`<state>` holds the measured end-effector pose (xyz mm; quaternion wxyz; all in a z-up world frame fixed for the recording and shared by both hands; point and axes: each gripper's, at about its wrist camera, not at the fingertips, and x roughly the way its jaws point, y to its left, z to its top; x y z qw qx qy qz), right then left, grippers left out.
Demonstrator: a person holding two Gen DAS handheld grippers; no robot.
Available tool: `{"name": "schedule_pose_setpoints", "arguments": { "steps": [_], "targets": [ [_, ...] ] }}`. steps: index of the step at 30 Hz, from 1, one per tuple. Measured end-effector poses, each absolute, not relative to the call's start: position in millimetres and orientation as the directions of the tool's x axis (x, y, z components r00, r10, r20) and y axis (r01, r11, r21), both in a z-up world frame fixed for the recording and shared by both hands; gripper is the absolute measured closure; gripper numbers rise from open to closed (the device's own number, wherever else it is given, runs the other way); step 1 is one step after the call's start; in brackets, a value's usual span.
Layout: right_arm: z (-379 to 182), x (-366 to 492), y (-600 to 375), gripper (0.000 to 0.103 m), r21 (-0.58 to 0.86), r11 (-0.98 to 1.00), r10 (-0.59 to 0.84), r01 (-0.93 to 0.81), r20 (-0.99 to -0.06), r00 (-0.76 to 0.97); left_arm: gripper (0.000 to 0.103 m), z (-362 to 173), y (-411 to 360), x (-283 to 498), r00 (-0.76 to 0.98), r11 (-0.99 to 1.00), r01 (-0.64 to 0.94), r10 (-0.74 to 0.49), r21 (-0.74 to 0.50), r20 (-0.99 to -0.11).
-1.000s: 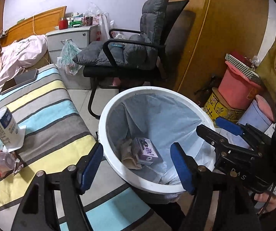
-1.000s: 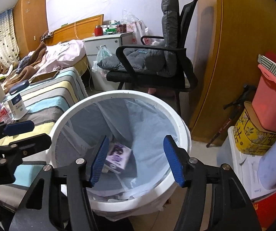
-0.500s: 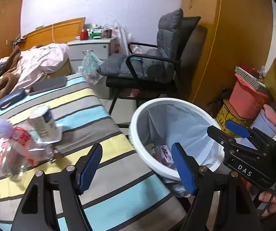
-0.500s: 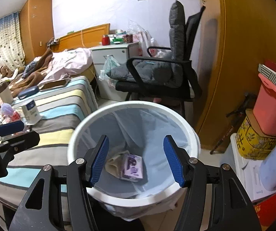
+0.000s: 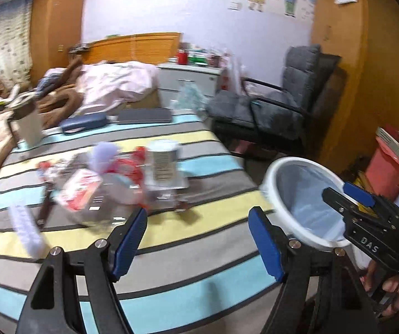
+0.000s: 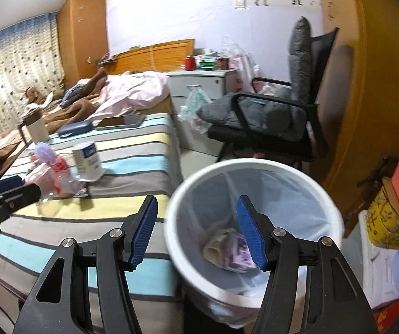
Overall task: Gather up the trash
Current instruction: 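Move both open tools back from the bin toward the table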
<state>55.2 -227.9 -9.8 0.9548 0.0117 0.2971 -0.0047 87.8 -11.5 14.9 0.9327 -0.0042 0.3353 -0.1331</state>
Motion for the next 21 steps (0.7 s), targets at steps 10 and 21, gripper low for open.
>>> {"name": "schedule_pose_setpoints", "arguments": {
  "steps": [10, 21],
  "targets": [
    [-12, 74, -179, 0.042, 0.007, 0.994, 0.095, -0.111, -0.577, 0.811, 0.026, 9, 68, 87, 0.770, 0.991, 0.069, -0.127, -0.115, -0.626],
    [-15, 104, -141, 0.042, 0.019, 0.982, 0.164, -0.190, -0.589, 0.791, 0.024, -5, 139, 94, 0.754, 0.988, -0.095, -0.010, -0.123, -0.657]
  ]
}}
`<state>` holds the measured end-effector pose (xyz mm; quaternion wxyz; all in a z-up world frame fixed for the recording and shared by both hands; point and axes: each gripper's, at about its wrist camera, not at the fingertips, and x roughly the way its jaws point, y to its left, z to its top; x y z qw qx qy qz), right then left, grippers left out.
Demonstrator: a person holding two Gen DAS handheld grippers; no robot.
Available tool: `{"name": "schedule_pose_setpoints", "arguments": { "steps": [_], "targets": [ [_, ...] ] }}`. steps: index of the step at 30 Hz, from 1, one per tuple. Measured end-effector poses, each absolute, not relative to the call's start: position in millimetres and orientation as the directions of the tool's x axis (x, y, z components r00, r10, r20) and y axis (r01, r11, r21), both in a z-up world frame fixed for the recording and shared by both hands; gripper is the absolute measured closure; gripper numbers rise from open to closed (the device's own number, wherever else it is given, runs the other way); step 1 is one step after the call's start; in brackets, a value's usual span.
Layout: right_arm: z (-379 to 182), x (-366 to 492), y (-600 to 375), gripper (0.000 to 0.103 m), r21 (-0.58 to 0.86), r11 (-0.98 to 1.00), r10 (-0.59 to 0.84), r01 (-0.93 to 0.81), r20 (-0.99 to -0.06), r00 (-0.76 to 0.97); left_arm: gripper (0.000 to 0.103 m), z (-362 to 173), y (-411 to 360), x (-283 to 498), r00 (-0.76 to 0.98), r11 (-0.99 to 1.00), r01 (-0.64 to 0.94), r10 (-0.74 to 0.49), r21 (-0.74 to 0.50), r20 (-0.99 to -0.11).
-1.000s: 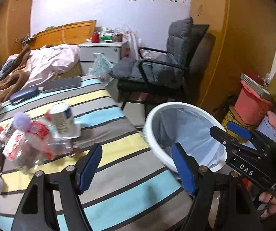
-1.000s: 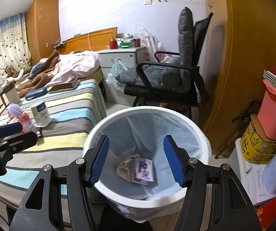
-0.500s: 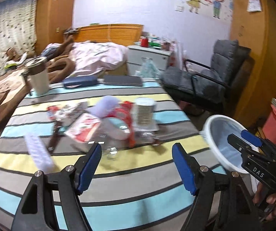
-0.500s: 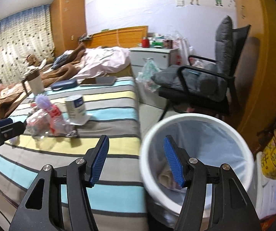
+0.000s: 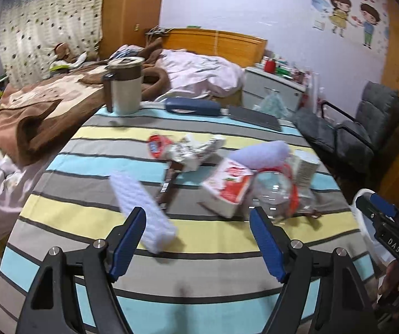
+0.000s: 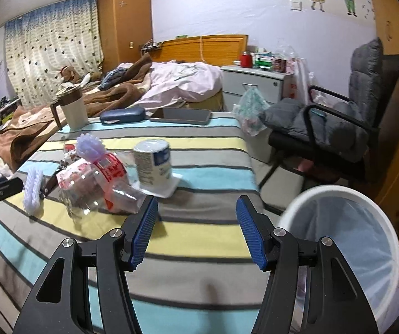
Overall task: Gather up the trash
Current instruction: 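Move both open tools back from the bin toward the table, then grasp the white yogurt cup with the right tool while the left grasps the foam net sleeve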
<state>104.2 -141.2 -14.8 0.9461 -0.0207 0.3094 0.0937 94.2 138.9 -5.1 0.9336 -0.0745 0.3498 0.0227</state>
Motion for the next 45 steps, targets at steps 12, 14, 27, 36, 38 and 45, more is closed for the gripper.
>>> {"name": "schedule_pose_setpoints", "arguments": {
  "steps": [12, 14, 27, 36, 38, 45],
  "targets": [
    [-21, 147, -122, 0.036, 0.120, 0.961, 0.268, -0.249, -0.630, 0.729, 0.023, -37, 185, 123, 0.683, 0.965, -0.208, 0.027, -0.159, -0.730],
    [-22, 151, -122, 0.035, 0.137, 0.957, 0.283, -0.256, -0.631, 0.722, 0.023, -42, 188, 130, 0.669, 0.964, -0.215, 0.030, -0.155, -0.743],
    [-26, 172, -109, 0.035, 0.127, 0.943, 0.312, -0.307, -0.657, 0.686, 0.030, -62, 198, 146, 0.621, 0.953, -0.232, -0.010, -0.197, -0.784],
    [-31, 184, -104, 0.035, 0.069, 0.953, 0.258, -0.294, -0.694, 0.672, 0.041, -63, 197, 149, 0.617, 0.959, -0.226, 0.007, -0.169, -0.787],
    [-31, 185, -107, 0.035, 0.065, 0.958, 0.245, -0.280, -0.695, 0.676, 0.052, -62, 197, 150, 0.619, 0.958, -0.224, -0.002, -0.179, -0.786],
    [-35, 188, -112, 0.051, 0.070, 0.966, 0.222, -0.247, -0.713, 0.665, 0.064, -62, 197, 151, 0.623, 0.956, -0.218, -0.018, -0.196, -0.782]
  ]
}}
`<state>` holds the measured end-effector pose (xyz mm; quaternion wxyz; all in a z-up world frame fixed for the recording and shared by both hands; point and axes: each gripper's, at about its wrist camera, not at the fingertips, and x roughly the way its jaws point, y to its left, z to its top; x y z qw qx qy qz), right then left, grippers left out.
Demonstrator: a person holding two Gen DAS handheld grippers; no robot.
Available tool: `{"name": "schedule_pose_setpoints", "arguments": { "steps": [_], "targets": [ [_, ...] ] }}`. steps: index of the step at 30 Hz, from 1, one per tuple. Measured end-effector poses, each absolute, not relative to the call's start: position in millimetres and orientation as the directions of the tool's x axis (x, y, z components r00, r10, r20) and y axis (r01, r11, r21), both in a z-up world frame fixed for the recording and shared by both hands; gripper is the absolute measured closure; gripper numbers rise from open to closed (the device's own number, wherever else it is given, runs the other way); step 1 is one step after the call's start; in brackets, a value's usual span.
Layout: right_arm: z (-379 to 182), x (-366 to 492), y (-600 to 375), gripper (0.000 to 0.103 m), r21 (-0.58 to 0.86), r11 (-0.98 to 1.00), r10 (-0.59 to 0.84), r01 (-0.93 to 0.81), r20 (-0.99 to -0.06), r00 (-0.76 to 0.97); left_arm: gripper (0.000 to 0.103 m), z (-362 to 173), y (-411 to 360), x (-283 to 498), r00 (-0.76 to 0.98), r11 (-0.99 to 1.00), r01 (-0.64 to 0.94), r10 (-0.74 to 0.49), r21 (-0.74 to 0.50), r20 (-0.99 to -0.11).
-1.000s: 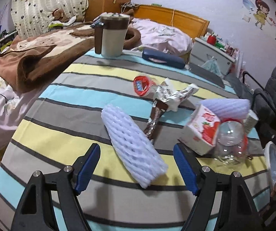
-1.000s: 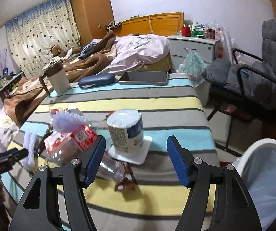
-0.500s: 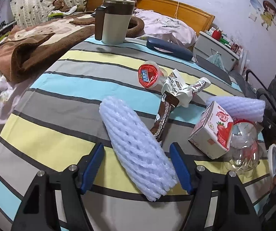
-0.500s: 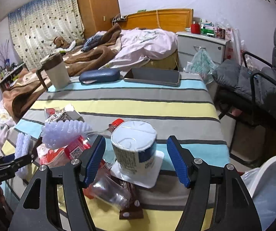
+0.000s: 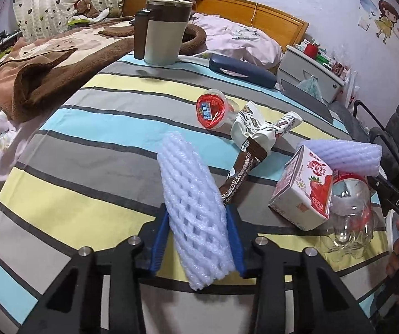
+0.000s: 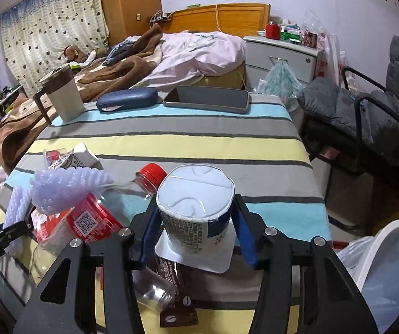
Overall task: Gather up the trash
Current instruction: 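Grasp the white yogurt cup with the right tool while the left grasps the foam net sleeve, then carry yogurt cup and foam sleeve over the bin and open both tools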
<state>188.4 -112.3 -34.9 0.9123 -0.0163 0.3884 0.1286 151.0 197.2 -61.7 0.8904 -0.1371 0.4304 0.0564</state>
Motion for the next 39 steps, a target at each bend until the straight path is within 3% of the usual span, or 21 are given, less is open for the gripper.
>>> {"name": "schedule_pose_setpoints", "arguments": {
  "steps": [17, 26, 39],
  "targets": [
    [-15, 163, -124, 0.052, 0.070, 0.973, 0.212, -0.218, -0.638, 0.740, 0.066, -34, 173, 133, 0.686, 0.971, -0.138, -0.047, -0.194, -0.726],
    [-1, 146, -136, 0.052, 0.091, 0.974, 0.220, -0.207, -0.605, 0.765, 0.066, 0, 138, 116, 0.746, 0.989, -0.067, -0.039, -0.133, -0.665],
    [16, 117, -163, 0.052, 0.065, 0.985, 0.167, -0.158, -0.553, 0.816, 0.066, 26, 70, 106, 0.777, 0.986, 0.109, -0.163, -0.125, -0.608]
  ]
}}
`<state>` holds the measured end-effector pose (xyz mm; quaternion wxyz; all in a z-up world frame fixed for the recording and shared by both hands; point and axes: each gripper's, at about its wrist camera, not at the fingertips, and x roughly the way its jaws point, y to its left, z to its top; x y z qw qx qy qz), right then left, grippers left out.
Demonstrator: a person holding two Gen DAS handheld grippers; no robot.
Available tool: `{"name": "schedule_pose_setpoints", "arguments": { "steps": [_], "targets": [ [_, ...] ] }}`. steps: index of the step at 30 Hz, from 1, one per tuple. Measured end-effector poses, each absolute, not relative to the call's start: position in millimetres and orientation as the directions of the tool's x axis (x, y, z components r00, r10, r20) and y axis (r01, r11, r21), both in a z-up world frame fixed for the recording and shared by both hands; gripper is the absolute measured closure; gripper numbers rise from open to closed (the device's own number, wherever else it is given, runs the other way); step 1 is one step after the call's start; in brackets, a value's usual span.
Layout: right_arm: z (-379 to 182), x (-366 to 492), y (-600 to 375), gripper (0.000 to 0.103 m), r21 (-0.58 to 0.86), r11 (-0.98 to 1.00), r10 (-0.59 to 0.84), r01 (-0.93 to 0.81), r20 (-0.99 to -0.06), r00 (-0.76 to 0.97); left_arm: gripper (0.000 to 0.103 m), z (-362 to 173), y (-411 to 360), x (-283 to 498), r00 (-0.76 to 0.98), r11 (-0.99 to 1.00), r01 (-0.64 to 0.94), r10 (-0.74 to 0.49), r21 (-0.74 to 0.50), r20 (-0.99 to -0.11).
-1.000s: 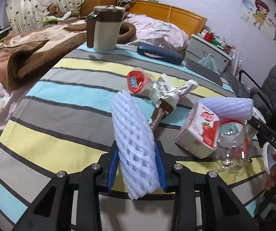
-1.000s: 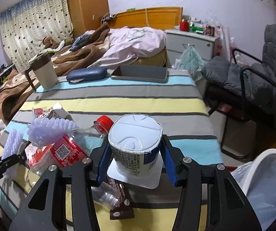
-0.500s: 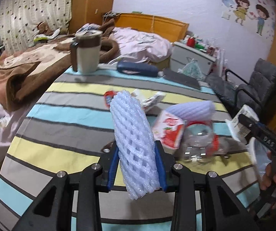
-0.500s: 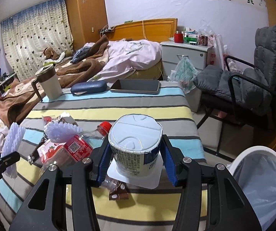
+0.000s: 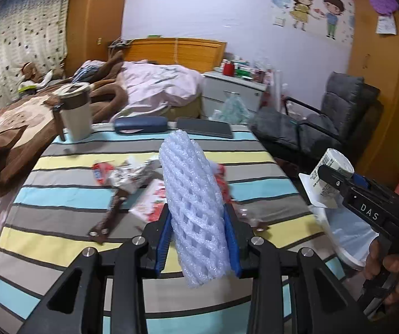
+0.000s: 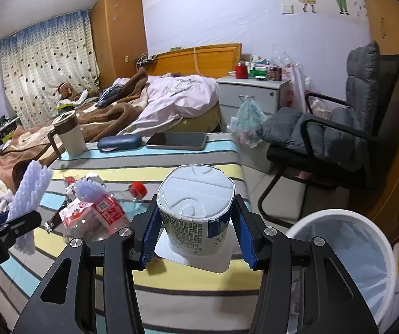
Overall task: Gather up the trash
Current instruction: 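Carry yogurt cup and foam sleeve over the bin and open both tools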
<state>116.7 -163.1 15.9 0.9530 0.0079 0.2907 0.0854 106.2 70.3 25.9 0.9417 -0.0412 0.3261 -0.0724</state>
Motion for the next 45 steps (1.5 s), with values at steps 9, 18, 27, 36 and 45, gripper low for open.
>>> {"name": "schedule_pose_setpoints", "arguments": {
  "steps": [9, 18, 27, 36, 45],
  "targets": [
    [21, 97, -193, 0.052, 0.066, 0.994, 0.111, -0.089, -0.531, 0.840, 0.066, 33, 10, 105, 0.759, 0.963, 0.247, -0.261, -0.108, -0.597],
    [16, 80, -235, 0.052, 0.052, 0.999, 0.019, 0.010, -0.531, 0.847, 0.066, 32, -56, 108, 0.705, 0.915, 0.387, -0.371, -0.110, -0.605],
    [7, 67, -283, 0.052, 0.049, 0.993, -0.065, 0.111, -0.561, 0.825, 0.066, 22, -123, 118, 0.596, 0.839, 0.524, -0.484, -0.147, -0.640],
    [-14, 66, -312, 0.052, 0.050, 0.984, -0.100, 0.168, -0.628, 0.772, 0.066, 6, -173, 124, 0.526, 0.799, 0.580, -0.515, -0.157, -0.677],
    [-27, 71, -322, 0.051, 0.017, 0.985, -0.118, 0.174, -0.671, 0.732, 0.062, -10, -192, 129, 0.509, 0.804, 0.579, -0.486, -0.134, -0.710]
  ]
}}
